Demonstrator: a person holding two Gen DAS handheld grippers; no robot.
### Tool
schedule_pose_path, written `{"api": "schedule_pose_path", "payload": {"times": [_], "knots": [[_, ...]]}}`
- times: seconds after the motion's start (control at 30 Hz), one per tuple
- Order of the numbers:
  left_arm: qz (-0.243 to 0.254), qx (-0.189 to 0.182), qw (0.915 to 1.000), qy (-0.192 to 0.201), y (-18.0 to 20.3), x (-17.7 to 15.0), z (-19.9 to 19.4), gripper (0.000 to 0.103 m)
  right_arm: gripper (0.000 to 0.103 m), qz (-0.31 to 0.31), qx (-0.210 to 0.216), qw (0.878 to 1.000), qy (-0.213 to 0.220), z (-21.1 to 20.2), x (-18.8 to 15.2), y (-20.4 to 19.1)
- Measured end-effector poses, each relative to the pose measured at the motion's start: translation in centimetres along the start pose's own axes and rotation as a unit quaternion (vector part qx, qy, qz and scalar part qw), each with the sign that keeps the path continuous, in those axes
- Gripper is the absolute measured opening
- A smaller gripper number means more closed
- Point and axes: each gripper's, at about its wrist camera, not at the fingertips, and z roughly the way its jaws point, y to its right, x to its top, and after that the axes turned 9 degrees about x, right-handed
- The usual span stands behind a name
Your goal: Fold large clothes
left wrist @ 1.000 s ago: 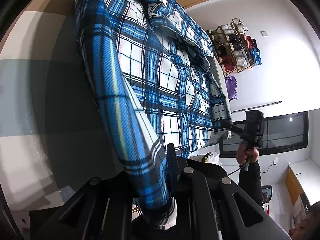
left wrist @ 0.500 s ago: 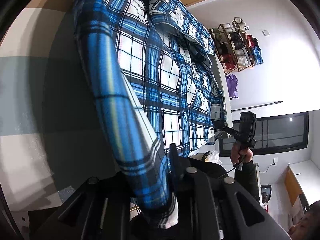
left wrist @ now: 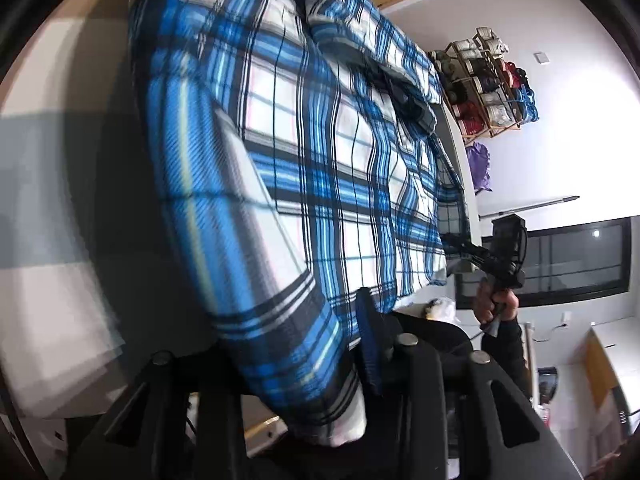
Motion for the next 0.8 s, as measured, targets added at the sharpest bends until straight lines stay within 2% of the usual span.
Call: {"api": "schedule_pose_path", "payload": {"times": [0.03,0.1,0.2,0.23,0.4,0.5,0.63,0.73,0.8], "knots": [[0.003,-0.002,1.0,0.0,0.1,0.0,0.0,0.003,0.002,-0.002,0.008,1.0,0.007,-0.3,-0.1,-0.1],[-0.004,-0.004,1.0,0.006,0.0,-0.2,-0.3,0.003,0.002,0.002,0.04,0.999,0.025,-1.2,-0.4,-0.4],[0.0,0.034,0.9976,0.06,0.3,-1.0,-2.5,0.002,0.002,-0.008,0.061,0.998,0.026,-1.5,-1.3,-0.4],[0.001,0.031,0.9974,0.065,0.4,-1.3,-2.9,0.002,0.002,-0.002,0.066,0.998,0.019,-1.2,-1.9,0.2],[-0.011,0.017,0.9984,0.053,0.5,-2.6,-3.5,0.002,0.002,0.029,0.111,0.993,0.032,-1.8,-3.7,2.0],[-0.019,-0.013,0.9989,0.041,0.8,-2.5,-3.4,0.002,0.002,0.047,0.147,0.987,0.041,-3.0,-4.2,2.5],[-0.037,-0.069,0.996,0.044,1.3,0.0,-4.0,0.002,0.002,0.048,0.177,0.981,0.057,-4.6,-2.9,1.0],[-0.046,-0.099,0.9919,0.066,1.9,3.7,-5.6,0.002,0.002,0.045,0.191,0.977,0.084,-6.5,0.1,-0.6],[-0.07,-0.122,0.9868,0.08,1.9,7.4,-6.9,0.002,0.002,0.058,0.197,0.974,0.099,-7.5,3.4,-1.7]]}}
